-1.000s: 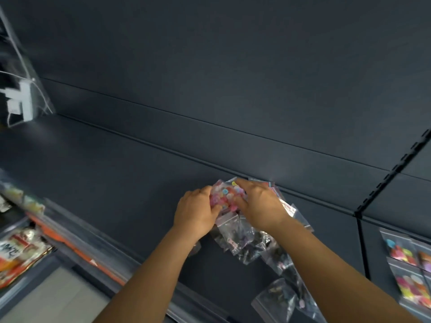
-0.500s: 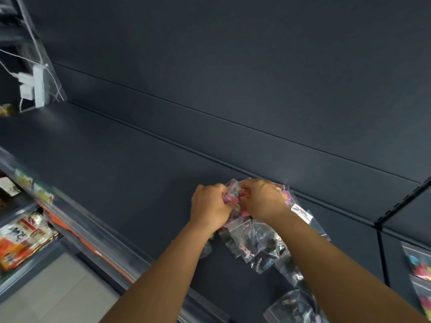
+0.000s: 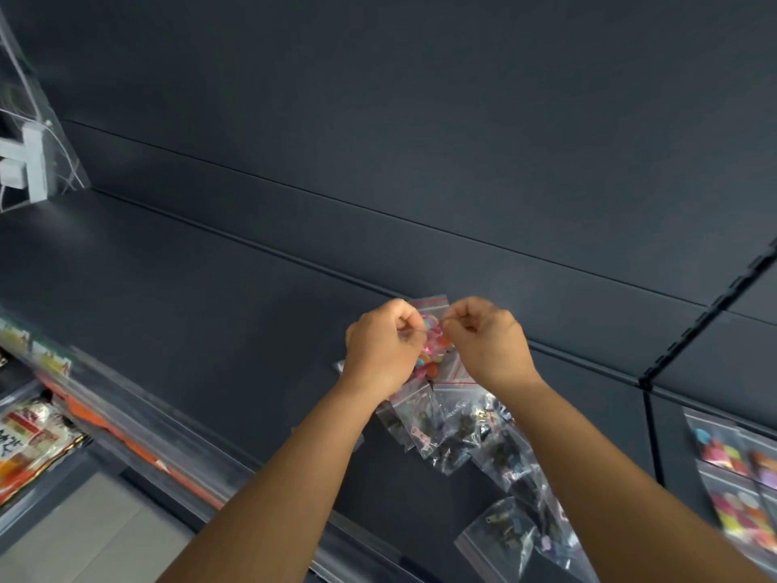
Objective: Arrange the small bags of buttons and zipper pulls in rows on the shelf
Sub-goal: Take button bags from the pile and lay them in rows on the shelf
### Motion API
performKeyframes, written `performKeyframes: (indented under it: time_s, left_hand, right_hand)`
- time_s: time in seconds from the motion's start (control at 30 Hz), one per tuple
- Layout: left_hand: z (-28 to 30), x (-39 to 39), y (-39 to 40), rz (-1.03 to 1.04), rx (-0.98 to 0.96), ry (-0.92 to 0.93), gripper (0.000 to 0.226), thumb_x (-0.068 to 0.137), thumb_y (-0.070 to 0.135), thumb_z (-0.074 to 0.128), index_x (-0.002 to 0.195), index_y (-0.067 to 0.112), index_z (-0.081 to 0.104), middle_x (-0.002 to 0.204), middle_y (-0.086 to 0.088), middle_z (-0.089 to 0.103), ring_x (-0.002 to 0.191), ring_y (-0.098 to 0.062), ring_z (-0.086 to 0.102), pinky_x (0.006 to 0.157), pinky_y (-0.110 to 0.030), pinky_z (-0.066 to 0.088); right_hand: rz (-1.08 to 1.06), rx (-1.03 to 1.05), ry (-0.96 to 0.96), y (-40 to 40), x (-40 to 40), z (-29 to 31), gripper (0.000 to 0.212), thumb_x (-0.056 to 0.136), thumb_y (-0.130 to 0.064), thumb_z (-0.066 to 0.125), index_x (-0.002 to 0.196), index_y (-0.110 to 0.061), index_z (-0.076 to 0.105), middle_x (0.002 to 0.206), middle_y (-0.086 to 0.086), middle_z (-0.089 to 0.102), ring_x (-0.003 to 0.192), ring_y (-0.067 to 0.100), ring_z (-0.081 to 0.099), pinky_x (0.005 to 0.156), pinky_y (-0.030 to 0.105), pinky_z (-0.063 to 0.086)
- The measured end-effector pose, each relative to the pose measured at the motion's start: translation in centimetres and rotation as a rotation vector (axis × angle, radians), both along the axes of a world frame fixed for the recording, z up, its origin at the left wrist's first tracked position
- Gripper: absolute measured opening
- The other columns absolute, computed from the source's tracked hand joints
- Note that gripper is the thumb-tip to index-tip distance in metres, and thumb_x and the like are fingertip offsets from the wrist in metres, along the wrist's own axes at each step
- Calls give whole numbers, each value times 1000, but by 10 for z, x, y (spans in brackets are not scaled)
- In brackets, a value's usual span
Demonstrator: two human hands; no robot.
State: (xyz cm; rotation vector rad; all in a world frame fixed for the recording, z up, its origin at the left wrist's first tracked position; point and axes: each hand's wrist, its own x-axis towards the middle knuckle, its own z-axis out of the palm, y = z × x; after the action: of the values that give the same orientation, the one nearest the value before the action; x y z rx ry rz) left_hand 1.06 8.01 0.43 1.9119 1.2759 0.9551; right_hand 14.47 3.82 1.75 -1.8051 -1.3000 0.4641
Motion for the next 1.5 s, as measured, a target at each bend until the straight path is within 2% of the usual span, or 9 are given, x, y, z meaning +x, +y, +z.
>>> performKeyframes:
  time_s: [0.07,0.17,0.43,0.53,0.73,0.93,1.1,1.3,1.5]
  left_hand:
    - [6,7,-5,-35,-31,-133,17,81,12,66,79,27,60,74,13,65,67,0,60,62,-14,47]
    - [13,18,-14,-85,-63,-272,24,80,13,69,93,29,56,80,5,67,65,-16,65,56,-32,55]
    - [31,70,-54,-210,-49,-385,54,73,21,78,112,33,44,96,9,54,71,3,61,62,-17,52]
    - [36,93,-73,-254,-132,-334,45,73,29,77,108,25,50,92,8,63,79,-7,65,68,-22,53]
    - [43,144,-118,-451,-306,-344,17,79,17,71,96,22,67,92,-1,72,81,-11,67,66,-21,55]
    - [46,209,-179,-452,-336,-346,26,72,15,76,91,23,60,88,-3,70,75,-12,65,69,-26,55]
    - [41,262,-231,-464,-372,-275,29,71,25,81,90,16,61,82,3,66,72,-9,64,68,-25,53]
    - [41,307,-276,-566,-428,-342,14,80,10,71,89,21,67,74,4,63,59,-2,57,55,-14,47]
    - [38,344,-307,-591,-423,-371,22,82,8,66,98,24,69,66,11,60,69,-8,59,69,-27,53]
  right_hand:
    - [9,26,152,-10,4,6,9,85,-11,59,79,-16,64,67,-5,66,49,-3,51,52,10,40]
    - [39,46,372,-26,11,16,4,87,-10,60,85,-11,64,74,4,69,64,12,58,65,28,48]
    - [-56,192,509,-82,49,31,12,88,-15,64,79,-8,68,63,5,68,55,11,61,56,19,51]
    - [-137,271,603,-104,70,36,14,90,-12,61,79,-6,67,66,14,67,60,26,66,60,28,57]
    - [-236,268,534,-159,123,37,27,92,-21,58,78,0,67,77,31,63,66,26,57,72,44,54]
    - [-184,272,583,-230,177,44,17,87,-27,65,80,-13,73,74,4,74,59,13,66,54,19,50]
    - [-382,336,550,-281,229,40,18,86,-17,67,70,-20,74,65,0,70,60,12,64,59,26,55]
    - [-474,348,630,-327,283,36,20,91,-20,60,74,-18,71,55,-9,62,50,4,59,52,17,49]
    - [-357,234,653,-359,310,24,27,96,-23,50,81,-12,70,57,-6,62,57,8,62,61,21,55]
